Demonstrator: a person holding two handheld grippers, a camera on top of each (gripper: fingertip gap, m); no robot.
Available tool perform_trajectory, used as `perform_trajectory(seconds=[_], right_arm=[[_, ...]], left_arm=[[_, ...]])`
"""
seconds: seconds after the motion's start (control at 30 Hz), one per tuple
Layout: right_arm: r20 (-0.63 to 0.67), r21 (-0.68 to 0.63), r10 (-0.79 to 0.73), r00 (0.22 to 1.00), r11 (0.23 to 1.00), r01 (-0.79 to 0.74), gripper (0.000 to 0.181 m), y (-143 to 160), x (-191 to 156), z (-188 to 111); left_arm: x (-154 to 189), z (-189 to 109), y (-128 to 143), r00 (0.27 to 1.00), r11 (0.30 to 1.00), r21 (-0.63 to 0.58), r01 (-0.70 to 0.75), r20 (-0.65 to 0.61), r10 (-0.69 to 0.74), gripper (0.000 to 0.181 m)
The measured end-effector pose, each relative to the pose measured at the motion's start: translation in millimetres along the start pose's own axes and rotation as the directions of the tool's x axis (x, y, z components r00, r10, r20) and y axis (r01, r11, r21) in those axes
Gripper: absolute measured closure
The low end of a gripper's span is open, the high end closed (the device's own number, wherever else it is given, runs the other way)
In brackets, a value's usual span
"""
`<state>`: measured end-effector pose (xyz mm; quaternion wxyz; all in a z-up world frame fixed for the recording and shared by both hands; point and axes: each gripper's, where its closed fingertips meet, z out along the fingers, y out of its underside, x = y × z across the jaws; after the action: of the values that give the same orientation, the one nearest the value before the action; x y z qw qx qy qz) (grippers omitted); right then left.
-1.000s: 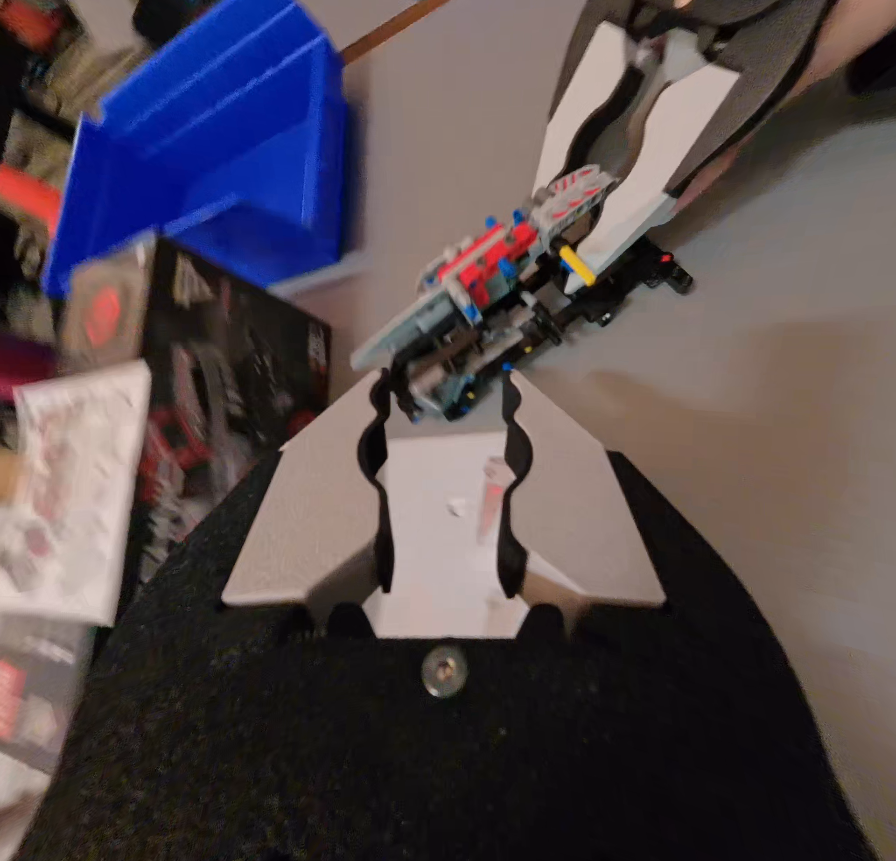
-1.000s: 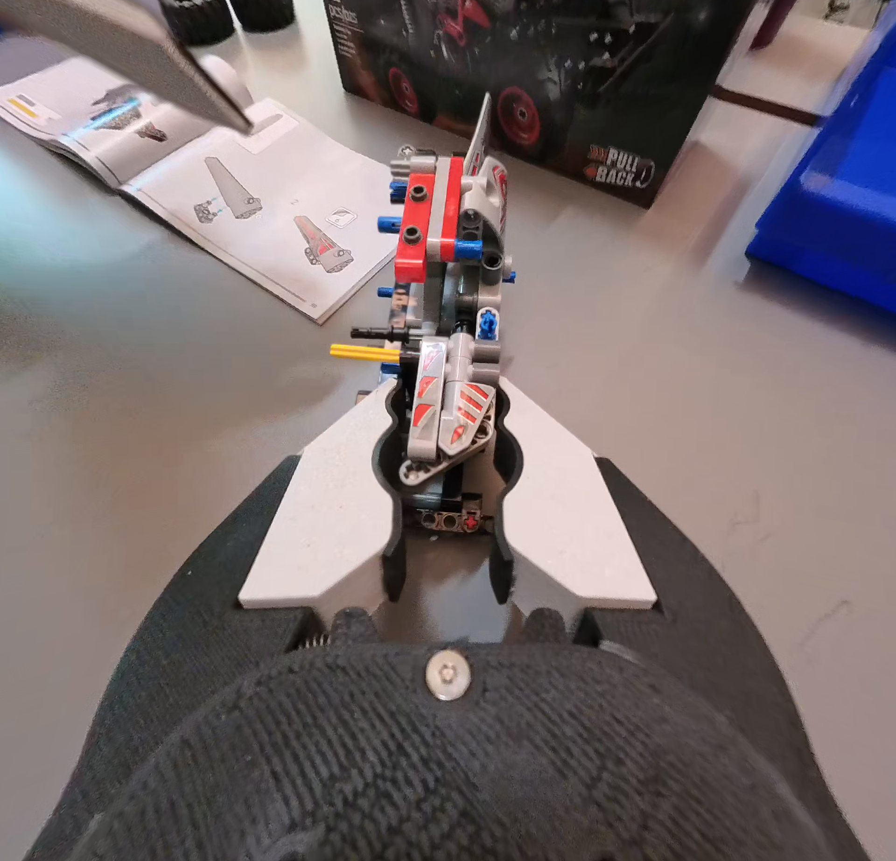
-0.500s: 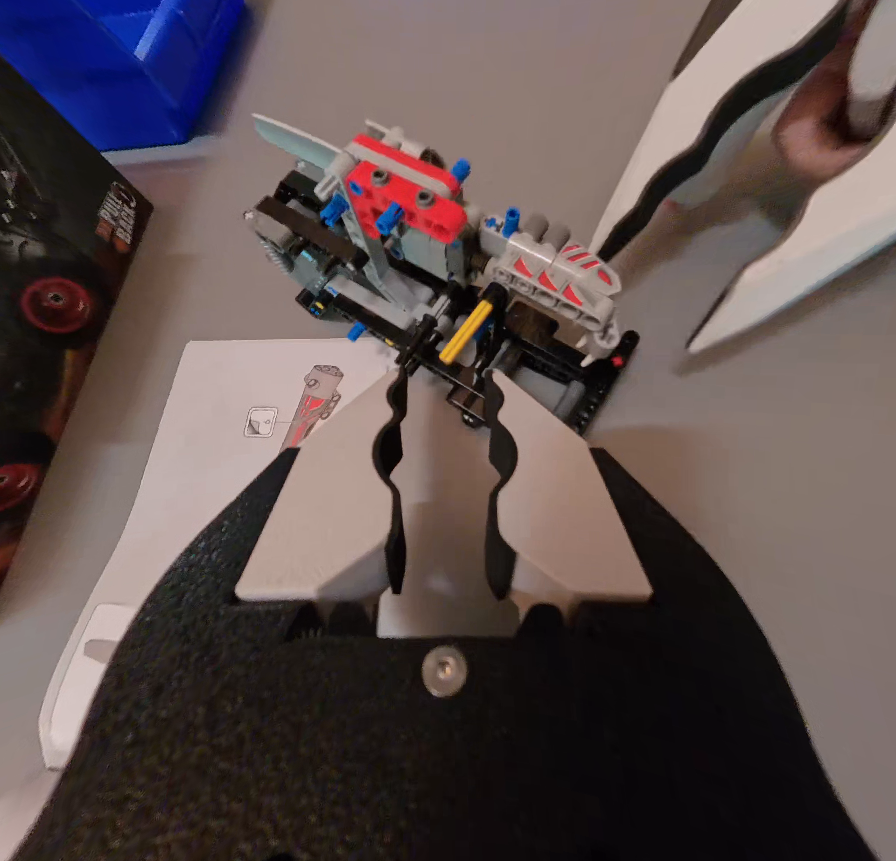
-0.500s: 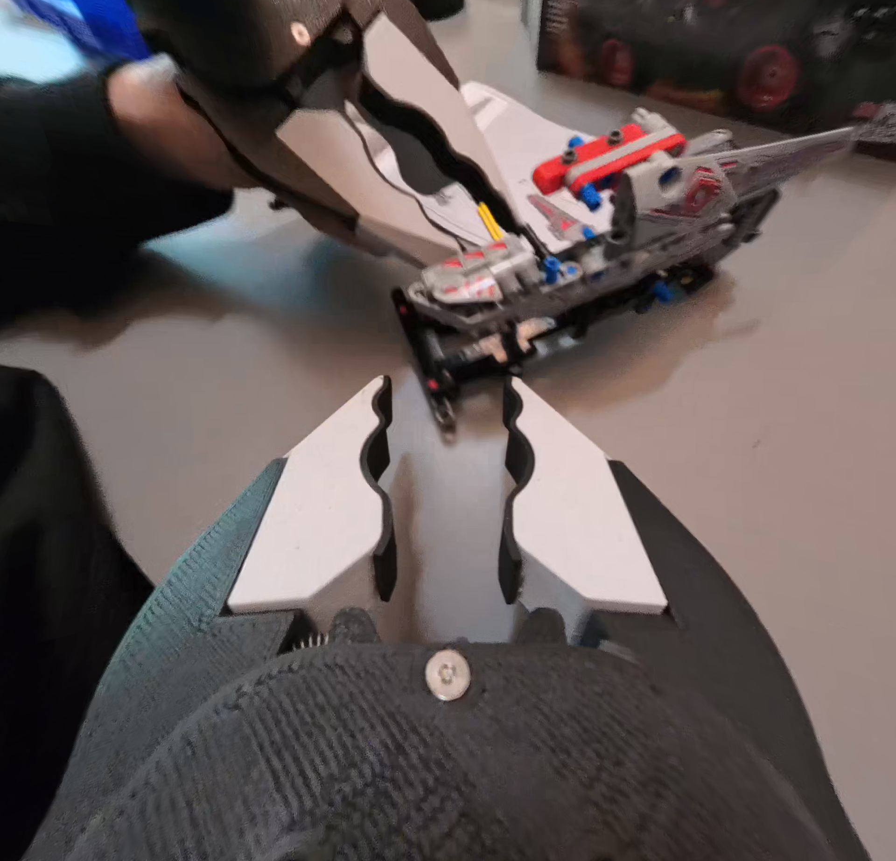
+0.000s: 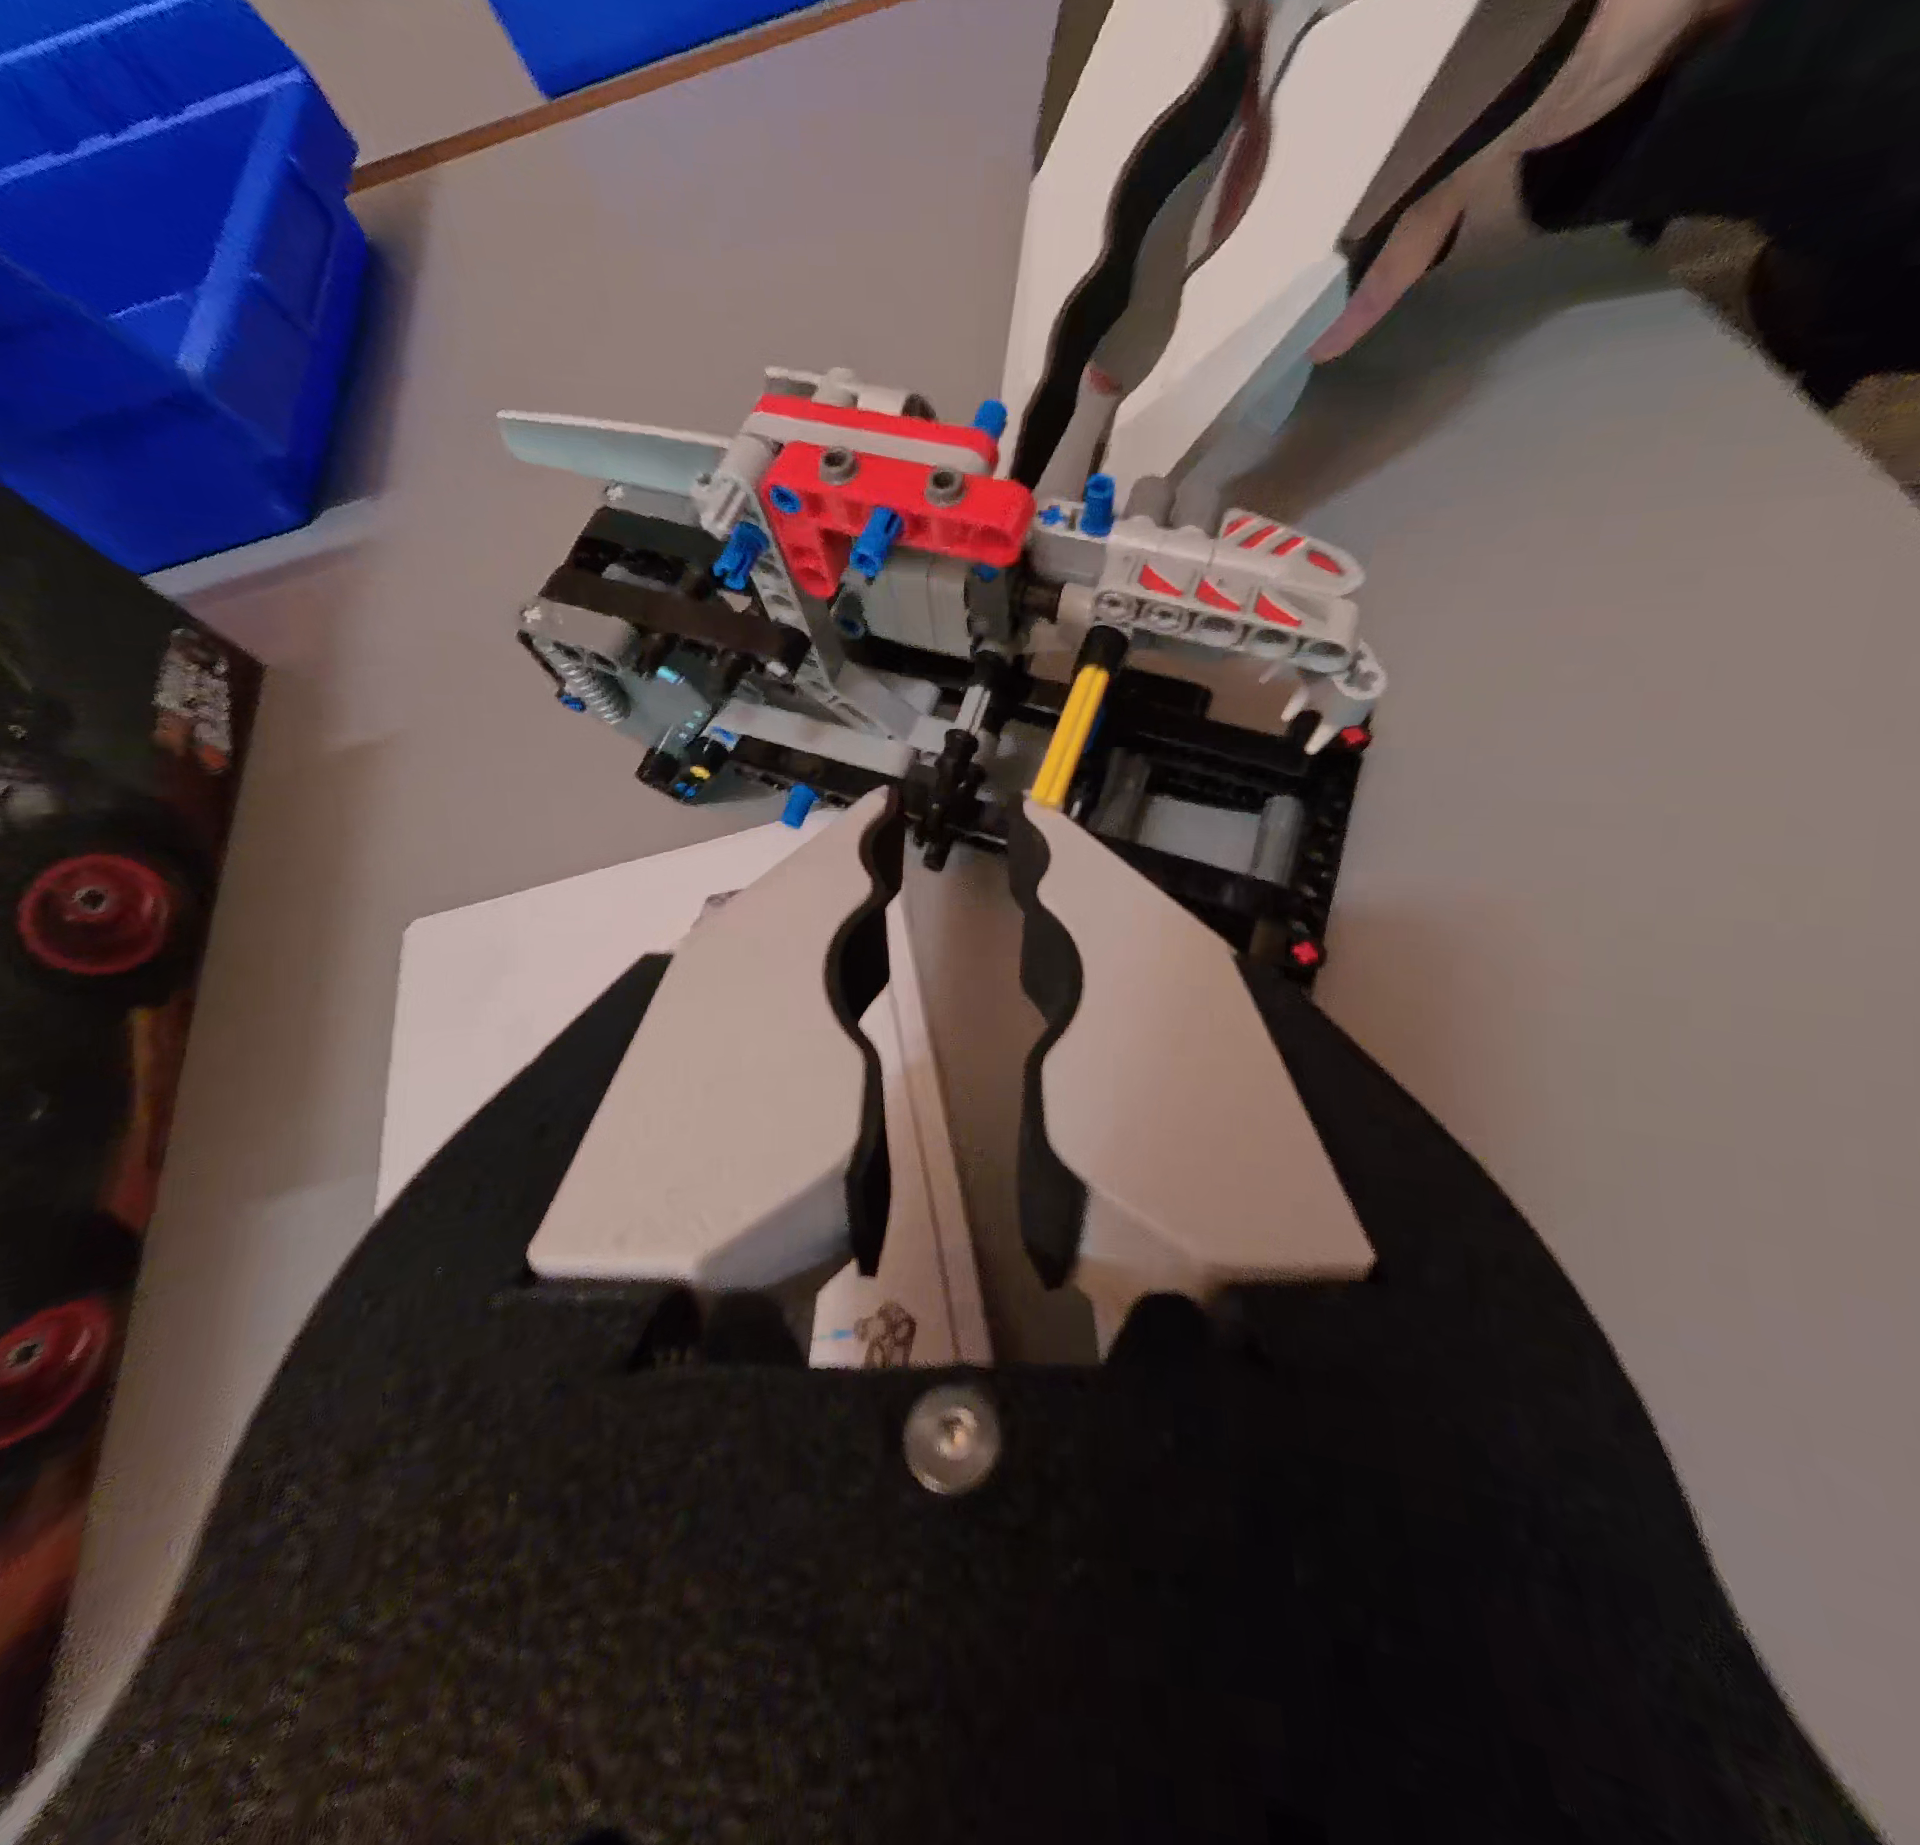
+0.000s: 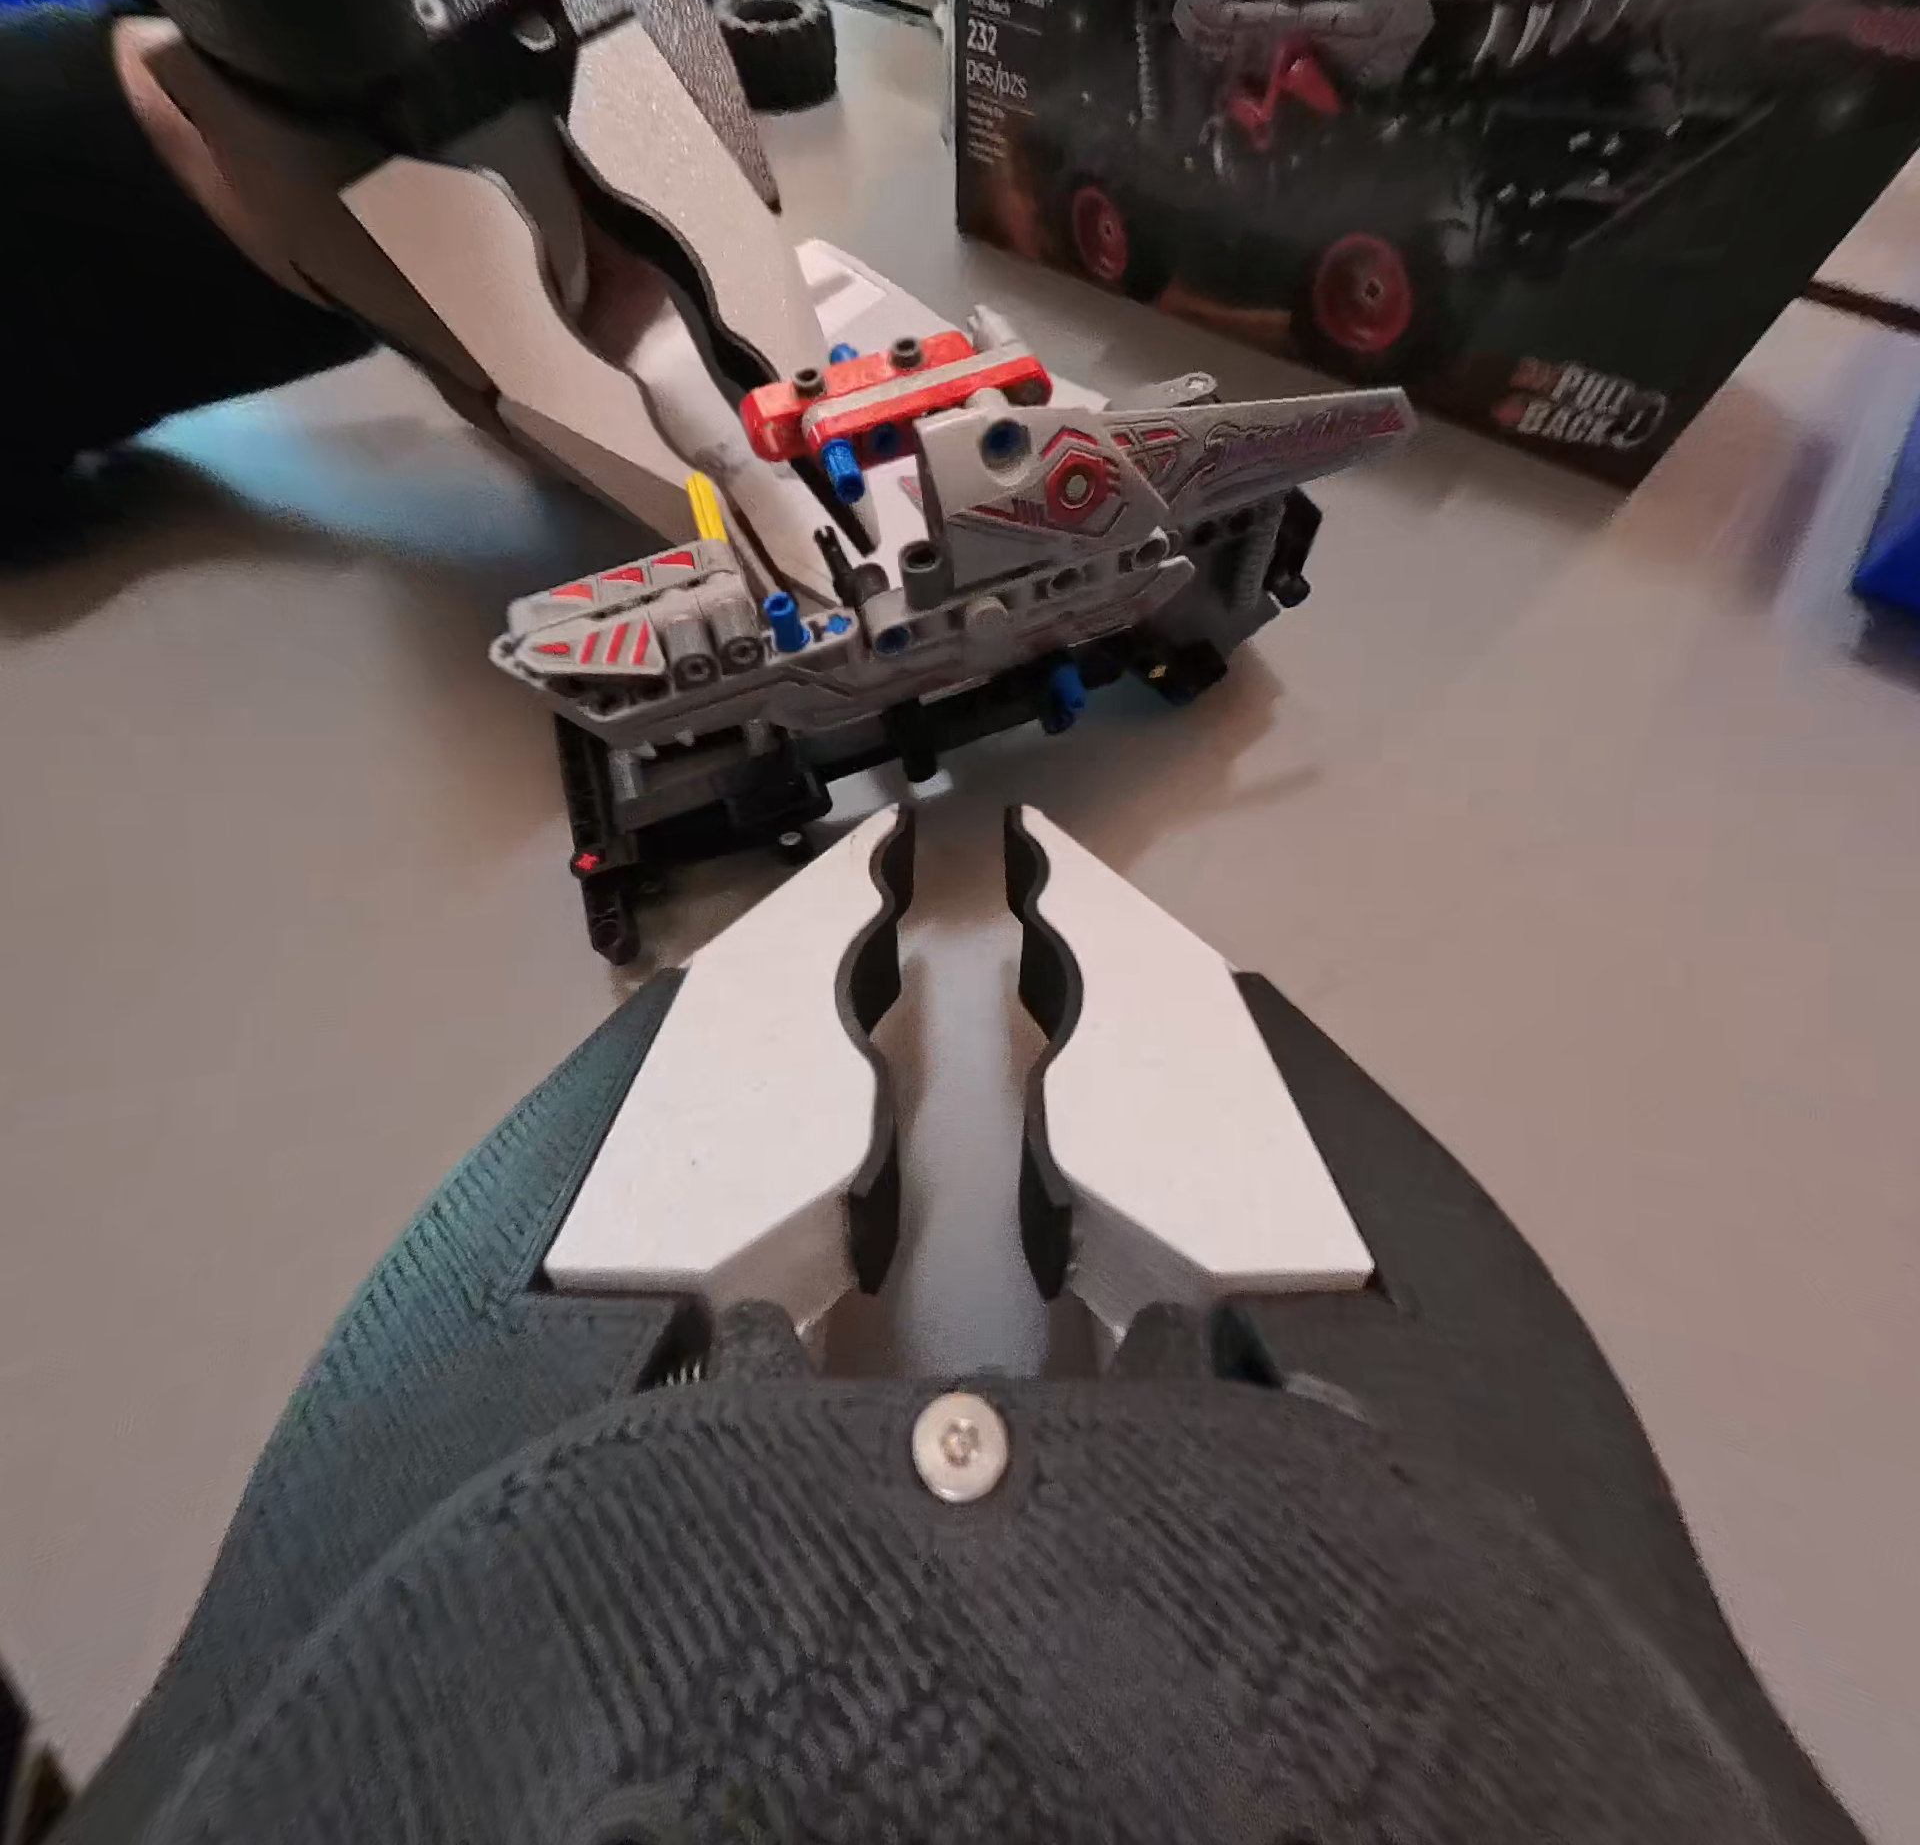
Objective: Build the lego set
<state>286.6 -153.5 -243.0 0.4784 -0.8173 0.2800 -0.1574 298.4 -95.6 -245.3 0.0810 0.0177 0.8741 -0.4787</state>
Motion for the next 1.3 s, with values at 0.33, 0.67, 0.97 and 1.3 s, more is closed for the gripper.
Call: perform_trajectory(seconds=[0.33,0.67,0.97,1.3], right_arm=[[0.314,0.111,0.341,0.886,0.914,-0.391,0.142,-28.4,-15.5,-10.5],[0.049,0.051,0.199,0.979,0.978,-0.201,0.126,-16.1,-38.6,-15.9],[-0.183,0.098,0.250,0.951,0.967,-0.235,0.129,1.2,-12.3,-36.2],[-0.232,0.179,0.417,0.879,0.906,-0.382,0.151,37.0,33.9,-85.1]], left_arm=[[-3.6,2.3,-2.2,1.000,0.999,0.043,0.007,-0.017,-0.007,0.177],[-2.4,13.5,-11.8,0.998,0.997,-0.063,-0.043,-0.042,0.040,0.178],[0.8,34.2,-46.1,0.997,0.996,-0.054,-0.075,-0.022,0.074,0.178],[-16.3,38.6,-55.7,0.998,0.999,-0.019,-0.032,0.059,0.034,0.164]])
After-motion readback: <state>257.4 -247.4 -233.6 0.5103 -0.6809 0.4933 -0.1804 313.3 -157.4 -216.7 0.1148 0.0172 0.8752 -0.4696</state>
